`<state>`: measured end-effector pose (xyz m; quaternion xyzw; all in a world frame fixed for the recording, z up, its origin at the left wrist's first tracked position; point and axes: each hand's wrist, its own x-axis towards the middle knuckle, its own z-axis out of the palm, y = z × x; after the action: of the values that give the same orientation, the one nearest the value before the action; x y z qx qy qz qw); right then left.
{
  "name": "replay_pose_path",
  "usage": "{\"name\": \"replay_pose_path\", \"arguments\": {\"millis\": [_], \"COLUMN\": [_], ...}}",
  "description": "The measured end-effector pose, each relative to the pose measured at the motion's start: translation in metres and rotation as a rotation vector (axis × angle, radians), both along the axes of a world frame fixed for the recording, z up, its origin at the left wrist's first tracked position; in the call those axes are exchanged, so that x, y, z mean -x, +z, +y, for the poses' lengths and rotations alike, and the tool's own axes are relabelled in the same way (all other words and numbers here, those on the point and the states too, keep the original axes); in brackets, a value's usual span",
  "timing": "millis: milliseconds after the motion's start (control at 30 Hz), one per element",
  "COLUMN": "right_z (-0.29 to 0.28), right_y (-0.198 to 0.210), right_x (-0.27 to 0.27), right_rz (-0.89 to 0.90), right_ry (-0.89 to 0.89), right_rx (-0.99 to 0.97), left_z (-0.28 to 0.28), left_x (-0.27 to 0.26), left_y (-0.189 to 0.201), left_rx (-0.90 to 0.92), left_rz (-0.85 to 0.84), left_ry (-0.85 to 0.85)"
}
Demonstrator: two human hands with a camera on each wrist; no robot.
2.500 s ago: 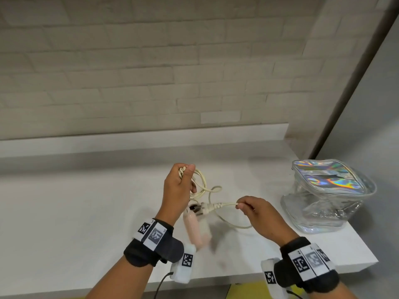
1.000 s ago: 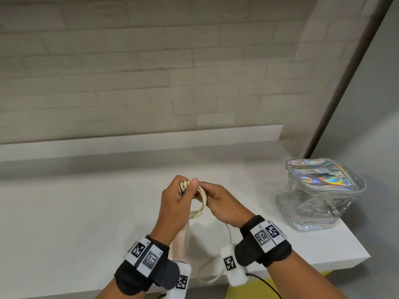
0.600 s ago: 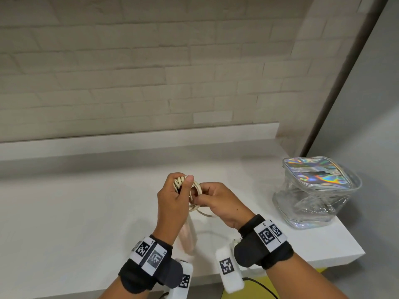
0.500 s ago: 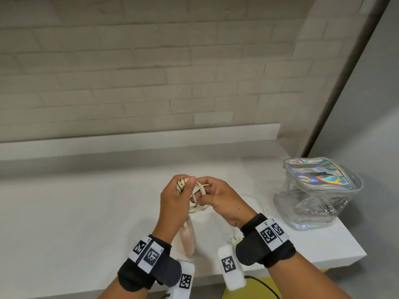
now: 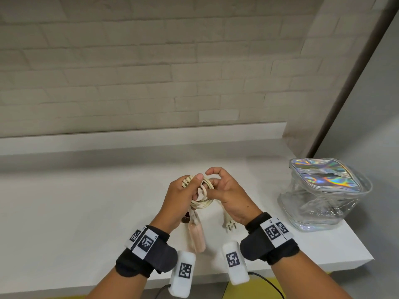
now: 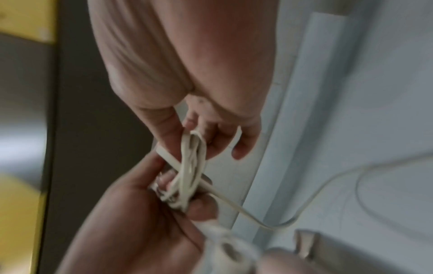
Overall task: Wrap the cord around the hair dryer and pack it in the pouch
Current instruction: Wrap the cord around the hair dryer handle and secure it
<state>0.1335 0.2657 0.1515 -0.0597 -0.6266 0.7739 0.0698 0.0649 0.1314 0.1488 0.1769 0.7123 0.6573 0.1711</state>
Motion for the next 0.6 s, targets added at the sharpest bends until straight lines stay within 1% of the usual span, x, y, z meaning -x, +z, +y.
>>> {"name": "replay_pose_path", "arguments": {"millis": [67,133,167,200,233,267,333,367,433,500,533,567,600], "right_z": [-0.003,-0.011,-0.016,-0.020,-0.023,-0.025,-0.028,-0.028,-0.024,-0.019,-0.018,-0.016,-0.014], "right_y": [-0.004,-0.006,-0.006,-0.006,-0.006,-0.005,0.002,0.006,0.013,0.021,0.025,0.030,0.032], "right_x": [-0.001,-0.006,-0.009,-0.012,-0.014,-0.016,-0.021,-0.023,-0.024,-0.024,-0.024,-0.026,-0.027], "right_rz": [0.045,0.123,0.160,0.172,0.143,0.081,-0.066,-0.124,-0.211,-0.282,-0.309,-0.324,-0.321], "right_ry": [-0.239,-0.412,-0.450,-0.456,-0.428,-0.376,-0.240,-0.209,-0.197,-0.183,-0.177,-0.181,-0.191], "right_rx": [-0.356,-0.717,-0.849,-0.936,-0.977,-0.973,-0.893,-0.855,-0.745,-0.512,-0.435,-0.423,-0.464], "left_z": [0.002,0.006,0.008,0.010,0.011,0.012,0.013,0.013,0.012,0.010,0.009,0.009,0.008], "left_x": [-0.001,-0.001,-0.001,-0.002,-0.002,-0.002,-0.002,-0.004,-0.005,-0.004,-0.004,-0.002,0.001], "left_y": [0.002,0.003,0.003,0.003,0.002,0.000,-0.003,-0.004,-0.006,-0.011,-0.012,-0.013,-0.014], "left_rx": [-0.032,-0.042,-0.034,-0.023,-0.016,-0.010,0.004,0.011,0.048,0.082,0.087,0.089,0.089], "left_rz": [0.001,0.019,0.031,0.042,0.051,0.055,0.066,0.093,0.211,0.343,0.378,0.397,0.399], "left_ry": [0.054,0.099,0.117,0.131,0.140,0.144,0.140,0.130,0.122,0.126,0.128,0.133,0.145]}}
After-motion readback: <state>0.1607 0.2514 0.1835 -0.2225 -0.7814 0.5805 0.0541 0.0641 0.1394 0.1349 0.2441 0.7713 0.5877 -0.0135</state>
